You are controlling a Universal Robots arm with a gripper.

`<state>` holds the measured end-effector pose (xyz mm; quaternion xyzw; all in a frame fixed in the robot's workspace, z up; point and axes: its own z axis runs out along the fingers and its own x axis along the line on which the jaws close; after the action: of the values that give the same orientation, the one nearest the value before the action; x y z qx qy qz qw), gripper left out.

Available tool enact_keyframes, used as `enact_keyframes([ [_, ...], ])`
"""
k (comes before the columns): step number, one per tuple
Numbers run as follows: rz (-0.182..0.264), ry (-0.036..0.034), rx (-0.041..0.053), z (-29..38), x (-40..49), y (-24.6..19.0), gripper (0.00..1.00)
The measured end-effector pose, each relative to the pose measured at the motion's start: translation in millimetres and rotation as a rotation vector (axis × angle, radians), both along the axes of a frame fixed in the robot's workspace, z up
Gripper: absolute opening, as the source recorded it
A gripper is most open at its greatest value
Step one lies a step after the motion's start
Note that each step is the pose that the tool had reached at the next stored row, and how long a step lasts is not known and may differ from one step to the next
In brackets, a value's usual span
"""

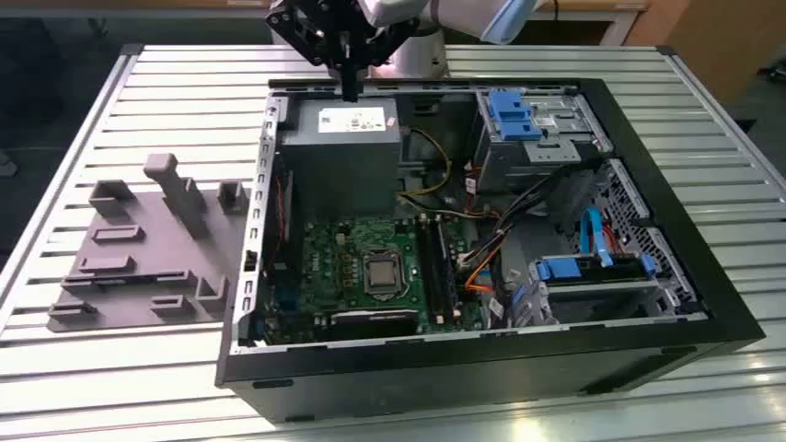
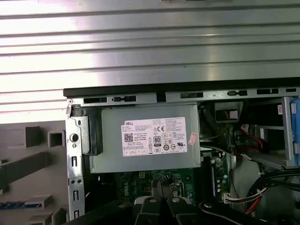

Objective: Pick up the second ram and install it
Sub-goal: 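Reach for the second ram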

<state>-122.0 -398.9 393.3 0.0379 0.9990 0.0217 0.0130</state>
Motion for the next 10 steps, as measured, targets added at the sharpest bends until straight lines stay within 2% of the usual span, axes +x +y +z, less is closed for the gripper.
enact_keyframes([
  [10, 0.000, -0.0001, 0.0000, 0.0, 0.0, 0.0, 0.11],
])
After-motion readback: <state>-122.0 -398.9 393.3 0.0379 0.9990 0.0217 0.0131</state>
